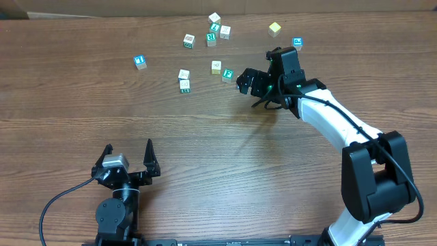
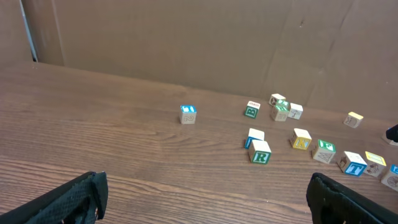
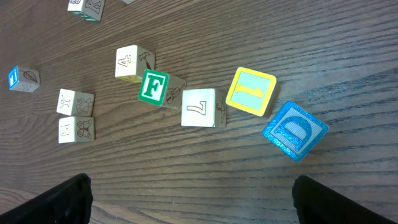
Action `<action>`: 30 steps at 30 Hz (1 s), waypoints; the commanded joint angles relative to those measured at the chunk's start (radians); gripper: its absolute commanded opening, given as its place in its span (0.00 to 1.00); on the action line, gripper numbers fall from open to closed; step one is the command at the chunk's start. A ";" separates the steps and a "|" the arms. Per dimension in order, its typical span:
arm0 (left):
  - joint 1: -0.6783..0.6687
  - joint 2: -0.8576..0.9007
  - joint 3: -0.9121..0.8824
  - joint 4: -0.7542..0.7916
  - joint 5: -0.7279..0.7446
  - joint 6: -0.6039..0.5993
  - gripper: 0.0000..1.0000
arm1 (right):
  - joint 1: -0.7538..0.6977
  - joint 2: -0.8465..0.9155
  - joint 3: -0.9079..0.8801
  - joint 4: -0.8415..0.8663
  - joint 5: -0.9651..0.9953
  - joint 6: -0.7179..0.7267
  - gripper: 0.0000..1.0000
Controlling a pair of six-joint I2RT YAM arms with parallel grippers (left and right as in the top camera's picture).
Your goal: Form a horizontal line
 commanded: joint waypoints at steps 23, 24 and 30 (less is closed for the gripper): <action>0.005 -0.011 -0.004 0.000 -0.002 0.022 1.00 | -0.001 0.009 -0.009 0.003 0.011 0.001 0.84; 0.005 -0.011 -0.004 0.000 -0.002 0.022 1.00 | -0.001 0.015 -0.010 0.005 0.010 0.002 0.79; 0.005 -0.011 -0.004 0.000 -0.002 0.022 1.00 | -0.001 0.058 -0.010 0.020 0.010 0.058 0.56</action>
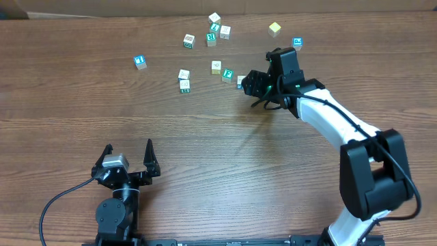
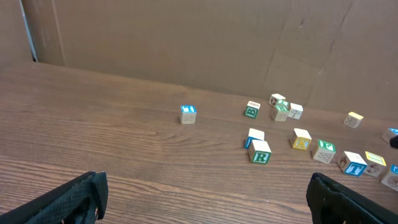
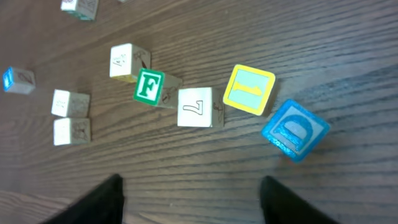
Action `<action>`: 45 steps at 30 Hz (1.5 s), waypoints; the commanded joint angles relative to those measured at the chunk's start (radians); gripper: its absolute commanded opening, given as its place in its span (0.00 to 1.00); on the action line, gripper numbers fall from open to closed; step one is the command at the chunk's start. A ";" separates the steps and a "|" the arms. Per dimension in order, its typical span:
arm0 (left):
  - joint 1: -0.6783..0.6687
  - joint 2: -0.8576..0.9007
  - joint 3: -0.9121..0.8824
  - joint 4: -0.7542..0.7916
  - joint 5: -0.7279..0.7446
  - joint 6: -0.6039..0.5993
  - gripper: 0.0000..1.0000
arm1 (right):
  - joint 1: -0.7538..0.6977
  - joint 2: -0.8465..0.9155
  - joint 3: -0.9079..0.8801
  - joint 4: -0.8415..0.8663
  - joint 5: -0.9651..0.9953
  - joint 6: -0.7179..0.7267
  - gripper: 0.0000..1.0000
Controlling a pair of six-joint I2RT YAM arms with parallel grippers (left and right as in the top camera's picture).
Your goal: Form a horizontal line
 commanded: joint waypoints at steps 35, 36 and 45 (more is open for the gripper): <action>0.005 -0.011 -0.004 0.000 -0.002 0.022 1.00 | -0.002 0.156 -0.010 0.094 0.219 0.289 0.04; 0.005 -0.011 -0.004 0.000 -0.002 0.022 0.99 | -0.002 0.156 -0.010 0.097 0.233 0.295 0.04; 0.005 -0.011 -0.004 0.000 -0.002 0.022 0.99 | -0.003 0.156 -0.010 0.152 0.385 0.294 0.04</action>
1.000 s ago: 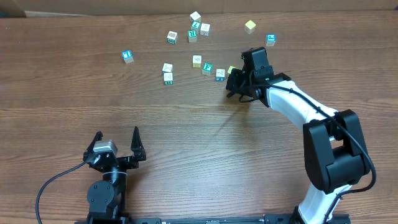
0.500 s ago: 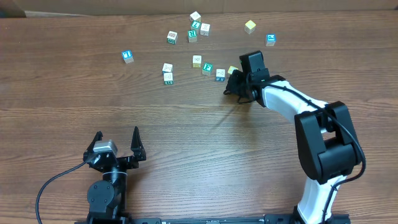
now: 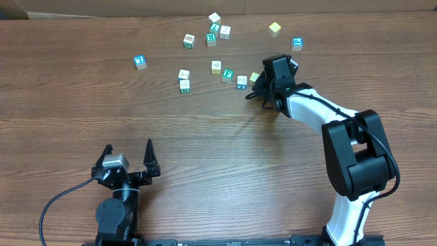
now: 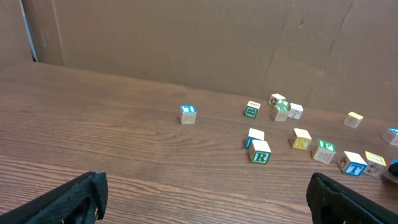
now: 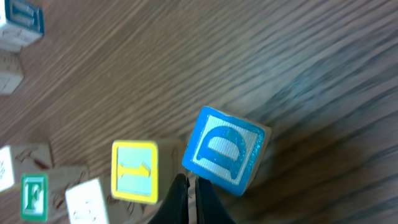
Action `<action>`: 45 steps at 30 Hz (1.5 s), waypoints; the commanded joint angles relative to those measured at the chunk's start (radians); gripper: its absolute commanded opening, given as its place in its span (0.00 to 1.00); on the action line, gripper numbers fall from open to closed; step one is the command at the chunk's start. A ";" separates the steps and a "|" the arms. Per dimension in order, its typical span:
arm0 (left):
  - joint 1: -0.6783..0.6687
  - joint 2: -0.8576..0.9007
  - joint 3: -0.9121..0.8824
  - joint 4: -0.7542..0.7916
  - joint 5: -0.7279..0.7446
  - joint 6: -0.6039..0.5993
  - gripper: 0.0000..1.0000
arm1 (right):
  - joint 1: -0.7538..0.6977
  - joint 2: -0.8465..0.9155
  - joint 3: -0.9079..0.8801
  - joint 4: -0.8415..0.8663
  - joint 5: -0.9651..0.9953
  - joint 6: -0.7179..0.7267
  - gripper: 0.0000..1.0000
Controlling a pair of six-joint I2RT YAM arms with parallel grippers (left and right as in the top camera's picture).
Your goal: Form a horizontal line
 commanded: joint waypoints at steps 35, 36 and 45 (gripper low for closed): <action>0.005 -0.011 -0.003 0.000 -0.002 0.022 1.00 | -0.087 0.006 -0.006 0.117 0.146 -0.192 0.68; 0.005 -0.011 -0.003 0.000 -0.002 0.022 1.00 | -0.087 0.006 -0.006 0.121 0.142 -0.209 0.67; 0.005 -0.011 -0.003 0.000 -0.002 0.022 1.00 | -0.087 0.036 -0.006 0.161 0.137 -0.307 0.63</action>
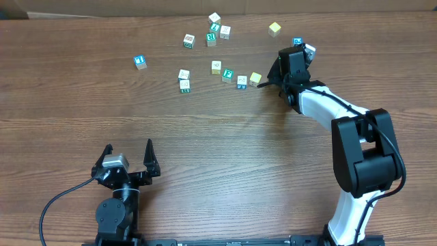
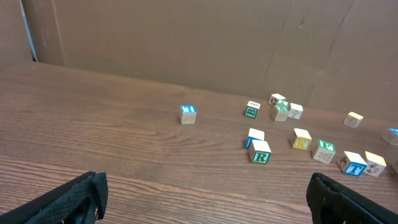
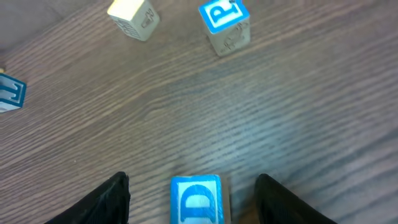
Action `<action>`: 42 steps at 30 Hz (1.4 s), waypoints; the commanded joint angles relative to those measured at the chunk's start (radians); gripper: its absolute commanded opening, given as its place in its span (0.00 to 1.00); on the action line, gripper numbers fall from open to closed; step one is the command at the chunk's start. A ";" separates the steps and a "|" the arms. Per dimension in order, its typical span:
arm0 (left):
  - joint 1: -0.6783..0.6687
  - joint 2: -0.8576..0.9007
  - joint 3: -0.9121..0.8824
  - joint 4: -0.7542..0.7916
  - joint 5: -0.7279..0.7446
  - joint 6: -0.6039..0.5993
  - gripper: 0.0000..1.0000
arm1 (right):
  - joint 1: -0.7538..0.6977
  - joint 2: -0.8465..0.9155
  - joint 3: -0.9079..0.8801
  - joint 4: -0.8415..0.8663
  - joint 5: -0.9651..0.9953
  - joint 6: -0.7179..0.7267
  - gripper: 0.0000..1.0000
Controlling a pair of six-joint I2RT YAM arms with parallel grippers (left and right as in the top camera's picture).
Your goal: Form a horizontal line
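Lettered wooden blocks lie across the far half of the table. A rough row runs rightward: a cream block [image 1: 216,67], a green block [image 1: 228,74], a blue T block [image 1: 242,81] and a yellow block [image 1: 255,78]. My right gripper [image 1: 276,70] hovers just right of that row. In the right wrist view it [image 3: 196,202] is open, with the blue D block [image 3: 198,202] lying between the fingers and gaps on both sides. The arm hides the D block from overhead. My left gripper [image 1: 130,158] rests open at the near edge, nothing between its fingers [image 2: 62,199].
Beyond the D block sit a blue P block [image 3: 224,22] and a cream block [image 3: 132,15]. A cluster of blocks [image 1: 215,29] lies at the back, a lone blue block [image 1: 140,61] at the left and a stacked pair [image 1: 184,80] nearby. Brown cardboard walls the far side.
My right gripper was shut with its tip against the D block beside the yellow block. It is now open, farther right and back, with the D block squared up between its fingers.
At first my right gripper hung wide open over the row of F, white, yellow and a skewed D block. A second later its fingers stood closer together. Then it was shut, low against the D block. Now it straddles the D block farther right. The left arm stayed still.
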 commanded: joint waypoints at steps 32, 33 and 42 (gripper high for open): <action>0.005 -0.011 -0.003 0.000 -0.002 0.022 1.00 | -0.002 0.042 -0.006 -0.002 -0.004 -0.087 0.44; 0.005 -0.011 -0.003 0.000 -0.002 0.022 1.00 | -0.002 0.042 -0.006 -0.002 -0.004 -0.087 0.43; 0.005 -0.011 -0.003 0.000 -0.002 0.022 1.00 | -0.002 0.042 -0.006 -0.002 -0.004 -0.087 0.31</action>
